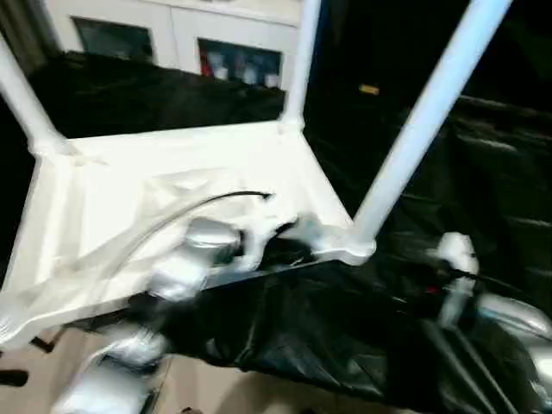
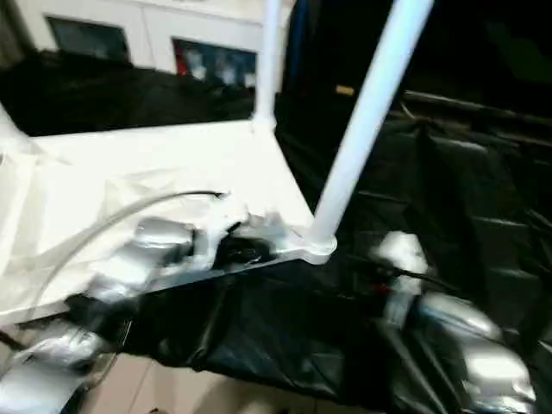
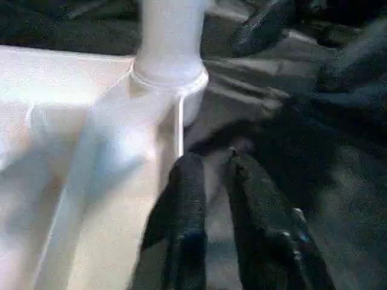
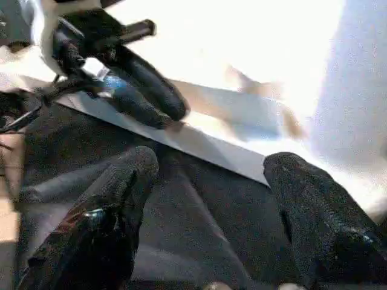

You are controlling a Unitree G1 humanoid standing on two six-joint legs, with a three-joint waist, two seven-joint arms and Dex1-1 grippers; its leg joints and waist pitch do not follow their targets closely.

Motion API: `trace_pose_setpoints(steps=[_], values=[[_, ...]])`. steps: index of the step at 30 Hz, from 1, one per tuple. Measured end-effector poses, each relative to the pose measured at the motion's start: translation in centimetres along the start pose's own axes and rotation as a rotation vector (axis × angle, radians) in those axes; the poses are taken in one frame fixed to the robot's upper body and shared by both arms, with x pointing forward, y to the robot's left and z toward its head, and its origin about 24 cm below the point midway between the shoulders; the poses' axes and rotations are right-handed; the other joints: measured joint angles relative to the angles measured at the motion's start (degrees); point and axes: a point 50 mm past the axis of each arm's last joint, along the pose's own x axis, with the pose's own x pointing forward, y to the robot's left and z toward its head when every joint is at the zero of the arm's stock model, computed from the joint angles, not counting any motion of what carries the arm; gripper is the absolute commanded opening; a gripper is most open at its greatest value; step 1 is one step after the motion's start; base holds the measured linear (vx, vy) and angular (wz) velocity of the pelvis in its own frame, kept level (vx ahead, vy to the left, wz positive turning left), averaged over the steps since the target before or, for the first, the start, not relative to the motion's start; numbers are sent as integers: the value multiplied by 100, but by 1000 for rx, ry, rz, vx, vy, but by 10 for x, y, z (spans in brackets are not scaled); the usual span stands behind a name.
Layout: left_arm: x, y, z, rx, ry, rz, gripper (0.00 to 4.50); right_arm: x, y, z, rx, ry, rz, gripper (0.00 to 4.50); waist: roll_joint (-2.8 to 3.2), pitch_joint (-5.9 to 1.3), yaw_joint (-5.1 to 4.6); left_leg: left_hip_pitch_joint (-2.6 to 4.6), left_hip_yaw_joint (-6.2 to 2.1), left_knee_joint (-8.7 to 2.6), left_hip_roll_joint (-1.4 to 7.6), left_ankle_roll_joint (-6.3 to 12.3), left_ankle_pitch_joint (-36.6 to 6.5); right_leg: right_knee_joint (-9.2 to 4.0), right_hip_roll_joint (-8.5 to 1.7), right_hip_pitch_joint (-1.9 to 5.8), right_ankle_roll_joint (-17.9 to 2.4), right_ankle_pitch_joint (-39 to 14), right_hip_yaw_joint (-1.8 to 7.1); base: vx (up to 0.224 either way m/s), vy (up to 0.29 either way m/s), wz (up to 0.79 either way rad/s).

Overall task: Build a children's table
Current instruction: Rotate leg to tighten, then rotate table base

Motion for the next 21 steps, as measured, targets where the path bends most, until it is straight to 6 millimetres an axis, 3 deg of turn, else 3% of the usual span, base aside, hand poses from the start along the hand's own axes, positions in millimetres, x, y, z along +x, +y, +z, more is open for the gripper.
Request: trace_pose_setpoints(steps=[4, 7, 9, 12, 14, 17, 21], values=[[-35, -17, -9, -59, 65, 4, 142, 31, 9, 2, 19, -40, 59, 333, -33, 11, 78, 7, 11, 14, 4, -8, 7, 27, -1, 3, -18, -11, -6, 0, 0, 0], [-50, -33, -18, -97, 116, 21, 171, 52, 15, 0, 36, -54, 61, 333, -143, 43, 117, 20, 10, 18, 7, -46, 26, 48, -2, 12, -14, -14, -4, 0, 0, 0], [-56, -37, -24, -128, 133, 41, 180, 61, 15, -2, 42, -55, 45, 333, -184, 46, 156, 17, 11, 20, 12, -92, 34, 54, -1, 15, -15, -12, -4, 0, 0, 0], [-71, -52, -36, -181, 186, 139, 195, 100, 7, 3, 64, -121, -124, 333, -298, 62, 87, 47, 13, 18, 12, -135, 52, 99, -4, 15, -12, -12, 10, 0, 0, 0], [-72, -57, -39, -193, 193, 191, 215, 118, 2, 7, 63, -149, -229, 333, -356, 70, 135, 52, 9, 5, 19, -146, 57, 108, 4, 17, -10, -13, 5, 0, 0, 0], [-71, -60, -45, -201, 209, 267, 236, 131, -11, 15, 54, -179, -410, 333, -382, 62, 217, 45, 10, 6, 24, -163, 67, 126, 7, 21, -5, -15, 11, 0, 0, 0], [-72, -59, -50, -200, 217, 348, 267, 129, -30, 16, 92, -189, -597, 333, -401, 52, 297, 46, 5, 11, 24, -176, 78, 128, 13, 28, 10, -10, 13, 0, 0, 0]])
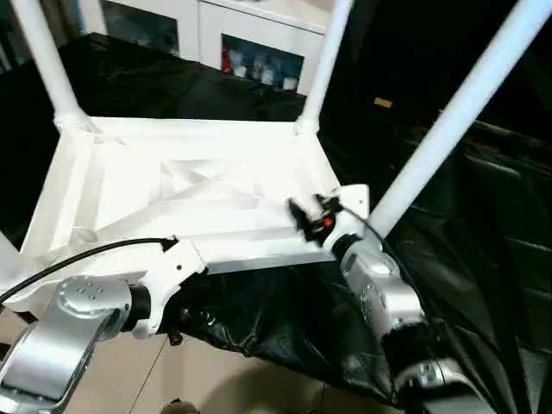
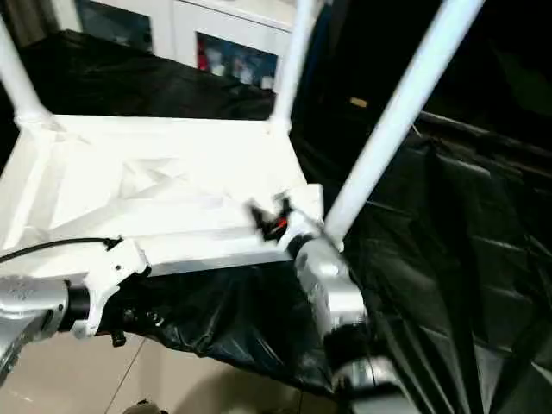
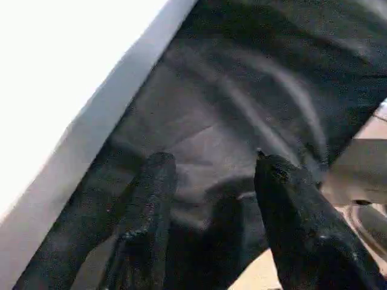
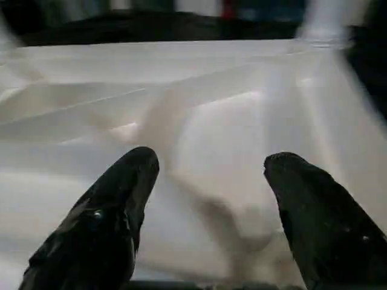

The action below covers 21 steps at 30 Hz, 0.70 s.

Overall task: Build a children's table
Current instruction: Rotate table base

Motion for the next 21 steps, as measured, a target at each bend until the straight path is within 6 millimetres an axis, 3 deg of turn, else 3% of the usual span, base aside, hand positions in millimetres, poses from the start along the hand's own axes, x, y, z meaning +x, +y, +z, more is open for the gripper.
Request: trace_pose_setpoints(steps=[2, 4, 7, 9, 11, 14, 15, 21], values=[[2, 2, -2, 6, -7, 44, 275, 3, -10, 0, 18, 0, -92, 333, -1, 0, 12, -2, 0, 4, -6, -4, 7, 2, 8, -2, 5, 3, 0, 0, 0, 0], [3, 10, -3, 31, -16, 128, 310, 11, -16, 4, 40, -7, -183, 333, 2, 2, 14, -5, -13, 6, -2, -17, 24, 11, 20, -7, 9, 7, -1, 0, 0, 0], [7, 14, -6, 29, -23, 175, 313, 17, -21, 13, 50, -42, -249, 333, 0, 0, 53, -11, -22, 10, 23, -25, 29, 20, 45, -7, 6, 8, -4, 0, 0, 0], [9, 19, -6, 34, -30, 215, 349, 19, -24, 17, 50, -53, -278, 333, -1, 0, 80, -24, -28, 24, 42, -37, 36, 33, 61, -9, 5, 9, -4, 0, 0, 0], [14, 25, -3, 31, -44, 253, 354, 20, -32, 22, 51, -60, -315, 333, 3, 4, 137, -43, -36, 50, 51, -44, 40, 63, 67, -21, 4, 8, -5, 0, 0, 0], [19, 34, 1, 32, -57, 331, 364, 19, -47, 32, 30, -80, -366, 333, 6, 6, 213, -52, -42, 79, 55, -46, 41, 84, 67, -14, 0, 10, -4, 0, 0, 0], [20, 35, 2, 34, -65, 349, 392, 18, -52, 35, 27, -88, -384, 333, 7, 6, 229, -57, -42, 86, 55, -46, 41, 88, 66, -13, -1, 12, 0, 0, 0, 0], [27, 41, 8, 40, -125, 422, 439, 7, -88, 48, -14, -97, -483, 333, 5, 5, 339, -75, -50, 115, 56, -45, 41, 89, 64, -4, -4, 22, -1, 0, 0, 0]])
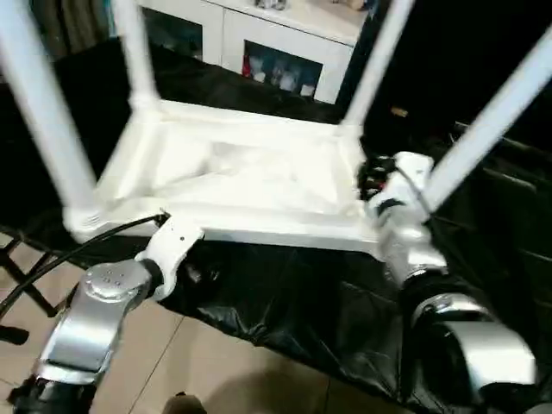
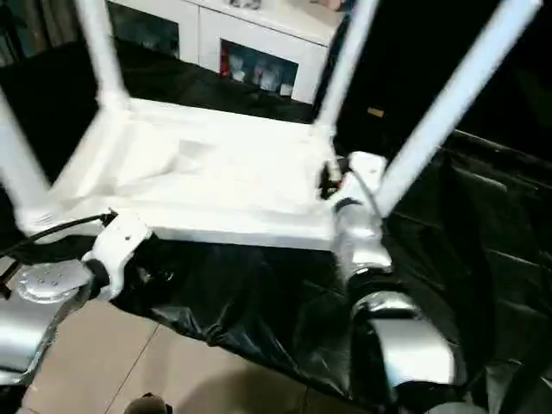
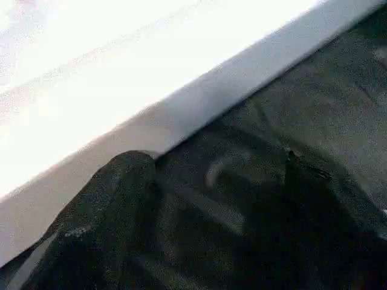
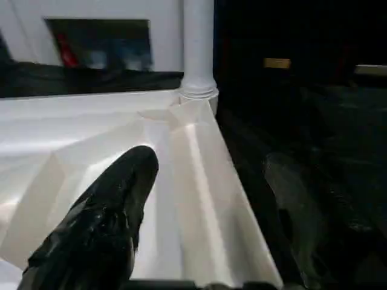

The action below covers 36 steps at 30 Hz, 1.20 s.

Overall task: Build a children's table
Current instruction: Rotate table base

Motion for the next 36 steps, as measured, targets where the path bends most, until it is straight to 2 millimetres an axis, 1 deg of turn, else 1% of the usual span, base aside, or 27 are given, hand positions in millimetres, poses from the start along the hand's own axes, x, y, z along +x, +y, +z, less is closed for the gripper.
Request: trace_pose_setpoints(steps=[1, 2, 6, 9, 11, 12, 13, 15, 16, 18, 19, 20, 21, 22, 24, 26, 27, 28, 29, 30, 31, 32, 33, 35, 36], values=[[0, 0, 0, -11, -23, 21, 439, 2, -10, 5, -21, -7, -15, 333, 1, 0, 22, -5, 0, 2, 0, 1, 0, 0, -1, 0, -1, 0, 0, 0, 0, 0], [-1, 1, 0, -14, -31, 37, 446, 3, -16, 9, -30, -18, -27, 333, 1, 0, 26, -9, -1, 2, 2, 1, 1, 1, -1, 0, 0, 0, -3, 0, 0, 0], [-10, 8, -5, -58, -92, 149, 446, 4, -35, 18, -85, -34, -46, 333, -2, -2, 16, -16, -4, 4, 3, 5, 3, 1, 2, -5, 4, -4, -5, 0, 0, 0], [-25, 10, -8, -113, -176, 257, 446, 5, -42, 23, -124, -27, -41, 333, -2, -2, -12, -21, -3, 10, 3, 7, 4, -3, 3, -9, 4, -6, -4, 0, 0, 0], [-38, 10, -15, -146, -205, 331, 446, 5, -47, 27, -139, -37, -36, 333, -3, -2, -14, -20, -4, 10, 4, 8, 3, -3, 3, -8, 7, -12, -4, 0, 0, 0], [-40, 10, -18, -158, -205, 345, 446, 5, -48, 27, -143, -38, -34, 333, -3, -2, -2, -22, -4, 10, 5, 8, 3, -3, 3, -9, 9, -13, -7, 0, 0, 0], [-48, 10, -21, -174, -226, 403, 446, 6, -44, 28, -148, -46, -1, 333, -1, -2, -14, -20, -4, 10, 8, 8, 3, -3, 5, -10, 8, -13, -5, 0, 0, 0], [-58, 12, -25, -189, -245, 480, 446, 5, -41, 26, -159, -44, 39, 333, 3, 0, -17, -19, -4, 10, 10, 9, 3, -3, 6, -10, 8, -13, -7, 0, 0, 0], [-67, 14, -27, -203, -263, 551, 446, 4, -34, 23, -158, -47, 97, 333, 30, 7, -29, -19, -7, 10, 13, 9, 2, -4, 9, -8, 7, -12, -9, 0, 0, 0], [-78, 15, -27, -215, -301, 650, 446, 1, -24, 15, -161, -44, 196, 333, 31, 4, -57, -14, -7, 10, 13, 9, 2, -5, 9, -5, 8, -12, -8, 0, 0, 0], [-82, 15, -25, -212, -320, 678, 446, -1, -20, 7, -160, -25, 233, 333, 32, 5, -50, -14, -11, 9, 15, 9, 2, -4, 11, -6, 7, -11, -13, 0, 0, 0], [-84, 16, -25, -209, -327, 700, 446, -3, -16, 2, -157, -15, 265, 333, 60, 16, -38, -18, -13, 9, 15, 9, 2, -3, 12, -9, 5, -9, -15, 0, 0, 0], [-87, 14, -25, -214, -334, 724, 446, -4, -12, 0, -157, -16, 301, 333, 69, 19, -41, -17, -13, 12, 16, 9, 2, -4, 12, -6, -1, -5, -11, 0, 0, 0], [-88, 14, -24, -213, -351, 744, 450, -8, -11, -2, -157, -31, 350, 360, 87, 23, -18, -23, -12, 11, 14, 10, 2, -7, 10, -5, 0, -5, -12, 0, 0, 0], [-87, 20, -22, -205, -380, 771, 450, -17, -7, -10, -157, -45, 427, 367, 94, 25, 8, -20, -13, 7, 21, 10, 1, -6, 15, 4, 4, -7, -16, 0, 0, 0], [-80, 36, -14, -196, -432, 770, 450, -33, -5, -26, -158, -24, 503, 385, 100, 26, 34, -19, -18, 3, 23, 10, 2, -6, 18, 13, 5, -8, -20, 0, 0, 0], [-78, 41, -11, -192, -456, 765, 450, -40, -5, -35, -145, 5, 516, 385, 100, 26, 17, -12, -16, 4, 22, 10, 2, -6, 18, 14, 4, -6, -13, 0, 0, 0], [-73, 49, -5, -190, -492, 737, 450, -50, -11, -44, -131, 33, 511, 406, 105, 29, 10, -14, -17, 6, 16, 13, 4, -8, 15, 18, 7, -5, -8, 0, 0, 0], [-69, 54, 0, -194, -519, 711, 450, -57, -15, -50, -123, 55, 498, 411, 106, 30, -7, -8, -13, 7, 14, 13, 4, -8, 14, 18, 12, -6, 2, 0, 0, 0], [-67, 57, 2, -196, -535, 693, 450, -61, -18, -52, -116, 65, 490, 411, 106, 30, -19, -7, -13, 9, 11, 14, 5, -8, 14, 17, 17, -4, 6, 0, 0, 0], [-67, 60, 4, -195, -551, 678, 450, -64, -20, -54, -107, 78, 478, 417, 108, 31, -92, -1, -11, 12, 9, 14, 5, -9, 13, 16, 23, 0, 11, 0, 0, 0], [-61, 61, 8, -207, -570, 637, 450, -68, -26, -53, -109, 76, 454, 442, 110, 32, -130, -4, -13, 12, 7, 13, 5, -12, 12, 14, 29, -1, 8, 0, 0, 0], [-56, 62, 10, -218, -583, 594, 450, -72, -29, -51, -107, 68, 439, 442, 108, 31, -147, -1, -15, 11, 8, 13, 5, -11, 14, 15, 33, -3, 5, 0, 0, 0], [-50, 62, 13, -239, -603, 523, 450, -76, -31, -45, -104, 51, 423, 442, 109, 31, -221, 7, -16, 6, 9, 13, 5, -9, 16, 14, 33, -3, 5, 0, 0, 0], [-42, 63, 18, -262, -619, 457, 450, -85, -42, -42, -117, 54, 414, 442, 108, 31, -211, -4, -21, 5, 9, 13, 5, -11, 17, 6, 34, -4, -1, 0, 0, 0]])
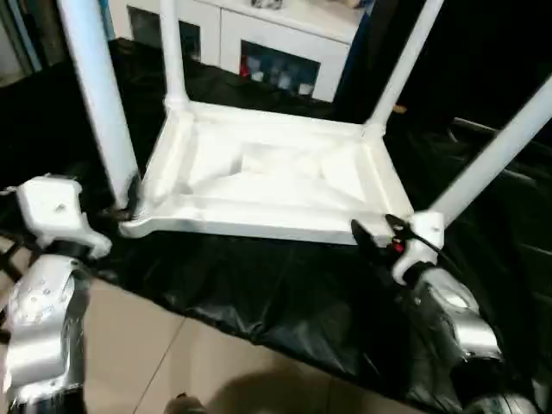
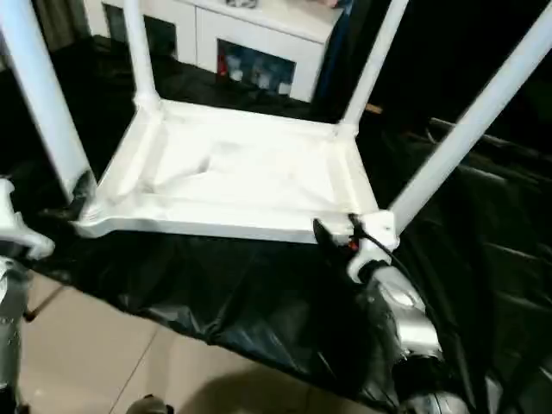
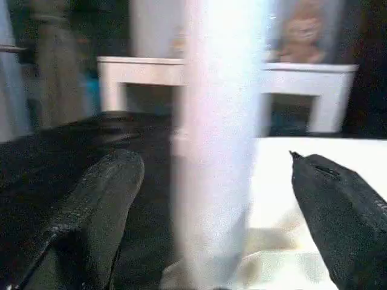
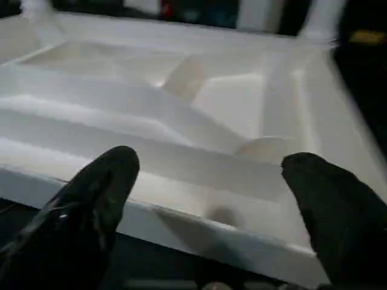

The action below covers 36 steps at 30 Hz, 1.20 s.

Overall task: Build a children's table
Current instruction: Rotate table base

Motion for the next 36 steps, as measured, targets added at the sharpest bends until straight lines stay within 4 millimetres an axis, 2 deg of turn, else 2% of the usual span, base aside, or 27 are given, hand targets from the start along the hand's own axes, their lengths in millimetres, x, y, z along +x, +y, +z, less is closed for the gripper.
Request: trace_pose_setpoints(steps=[1, 4, 7, 8, 9, 11, 14, 16, 22, 25, 27, 29, 31, 33, 36], values=[[4, 0, -1, -18, 21, -74, 450, -18, -6, -2, -17, 29, 14, 442, 8, 2, 48, 6, 2, -11, 0, 0, 0, -4, 0, 13, 14, -13, 4, 0, 0, 0], [6, 2, -3, -38, 42, -112, 450, -32, -17, -1, -14, 61, 6, 442, 20, 1, -21, 14, 8, -10, -4, 0, 0, -16, -3, 25, 17, -15, 12, 0, 0, 0], [16, -7, -12, -88, 90, -237, 450, -53, -21, 6, -54, 112, 98, 442, 44, 5, -1, 13, 9, -6, -6, 3, -2, -32, -5, 41, 18, -16, 13, 0, 0, 0], [22, -10, -14, -107, 108, -306, 450, -65, -23, 6, -66, 163, 128, 442, 46, 6, 38, 10, 8, -7, -6, 5, -3, -36, -6, 45, 27, -21, 12, 0, 0, 0], [25, -11, -15, -115, 126, -358, 450, -73, -24, 6, -76, 209, 149, 442, 43, 4, 36, 19, 9, -18, -4, 5, -3, -45, -4, 58, 30, -22, 13, 0, 0, 0], [27, -9, -15, -144, 141, -421, 450, -74, -26, 5, -75, 248, 144, 442, 25, -8, -17, 30, 6, -22, -3, 5, -3, -55, -3, 68, 27, -19, 7, 0, 0, 0], [26, -20, -13, -219, 160, -565, 450, -58, -18, 0, -78, 266, 142, 442, 20, -11, -119, 27, 9, -18, -5, 5, -2, -60, -6, 66, 23, -17, 8, 0, 0, 0], [23, -33, -10, -262, 168, -671, 450, -42, -12, -3, -88, 280, 143, 442, 25, -8, -138, 23, 9, -14, -4, 5, -2, -64, -8, 63, 10, -9, 7, 0, 0, 0], [2, -57, -7, -318, 235, -890, 450, -3, -13, -4, -110, 323, 118, 442, 26, -9, -168, 27, 14, -20, 0, 3, -2, -36, -4, 53, -22, -8, 5, 0, 0, 0], [-8, -68, -9, -353, 259, -950, 450, 9, -10, -6, -108, 329, 113, 442, 23, -10, -129, 28, 16, -18, 2, 3, -1, -21, -4, 50, -25, -31, 5, 0, 0, 0], [-18, -71, -7, -383, 275, -964, 450, 20, -8, -9, -105, 343, 103, 442, 4, -16, -177, 30, 18, -7, 2, 3, -1, -5, -2, 50, -29, -36, 11, 0, 0, 0], [-29, -83, -5, -434, 284, -989, 450, 28, -9, -12, -110, 361, 85, 442, -27, -16, -265, 30, 19, -3, 3, 3, -1, -5, -3, 50, -29, -36, 11, 0, 0, 0], [-36, -98, -3, -479, 277, -1012, 450, 35, -7, -15, -114, 375, 75, 442, -51, -17, -303, 31, 17, -1, 5, 3, -1, -1, -3, 50, -29, -36, 8, 0, 0, 0], [-39, -110, -1, -500, 271, -1040, 450, 40, -1, -17, -110, 371, 87, 442, -53, -16, -327, 31, 17, -1, 7, 2, -1, 6, 0, 49, -31, -34, 6, 0, 0, 0], [-42, -126, -1, -539, 264, -1056, 450, 52, 17, -17, -115, 358, 133, 442, -53, -16, -416, 34, 12, -3, 12, -1, -1, 16, 4, 49, -33, -31, 0, 0, 0, 0]])
